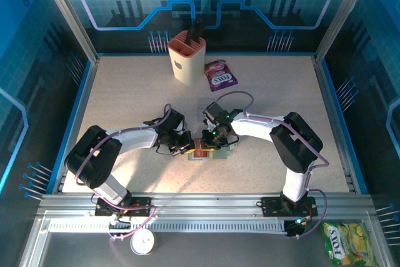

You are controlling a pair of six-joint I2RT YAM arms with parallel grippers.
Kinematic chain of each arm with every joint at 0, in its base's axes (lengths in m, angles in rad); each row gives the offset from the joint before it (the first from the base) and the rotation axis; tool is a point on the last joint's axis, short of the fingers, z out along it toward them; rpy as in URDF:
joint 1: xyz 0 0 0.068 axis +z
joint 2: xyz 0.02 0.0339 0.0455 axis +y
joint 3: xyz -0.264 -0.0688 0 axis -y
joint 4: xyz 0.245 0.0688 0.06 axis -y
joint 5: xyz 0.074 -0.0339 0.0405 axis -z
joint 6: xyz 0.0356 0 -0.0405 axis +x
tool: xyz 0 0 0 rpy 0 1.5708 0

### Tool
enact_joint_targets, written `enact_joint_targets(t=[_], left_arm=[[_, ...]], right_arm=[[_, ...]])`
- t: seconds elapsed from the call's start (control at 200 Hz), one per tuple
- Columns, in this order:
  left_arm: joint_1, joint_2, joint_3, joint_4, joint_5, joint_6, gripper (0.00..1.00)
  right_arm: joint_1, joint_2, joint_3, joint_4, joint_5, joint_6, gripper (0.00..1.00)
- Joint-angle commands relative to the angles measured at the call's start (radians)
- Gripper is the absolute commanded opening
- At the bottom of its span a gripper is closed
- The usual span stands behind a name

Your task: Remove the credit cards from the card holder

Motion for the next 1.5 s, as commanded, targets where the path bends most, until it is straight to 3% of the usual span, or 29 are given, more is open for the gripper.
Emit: enact_joint_targets(t=[0.0, 0.235, 0.945, 1.491], left_arm=[[-0.006, 0.028, 0.007, -0.071, -0.029, 0.025, 0.06], [-0.005, 0.023, 0.014, -0.084, -0.035, 0.03, 0.07], [-0.005, -0.008, 0.048, -0.125, -0.043, 0.045, 0.08], [-0.008, -0.019, 0.126, -0.123, 0.007, 0.045, 0.08]], right_arm=[[0.003, 0.026, -0.02, -0.003, -0.011, -0.002, 0.19], [0.002, 0.022, -0.022, -0.035, 0.023, -0.003, 0.37], [-0.003, -0.055, 0.017, -0.132, 0.071, -0.042, 0.4], [-0.018, -0.079, 0.001, -0.107, 0.054, -0.04, 0.41]])
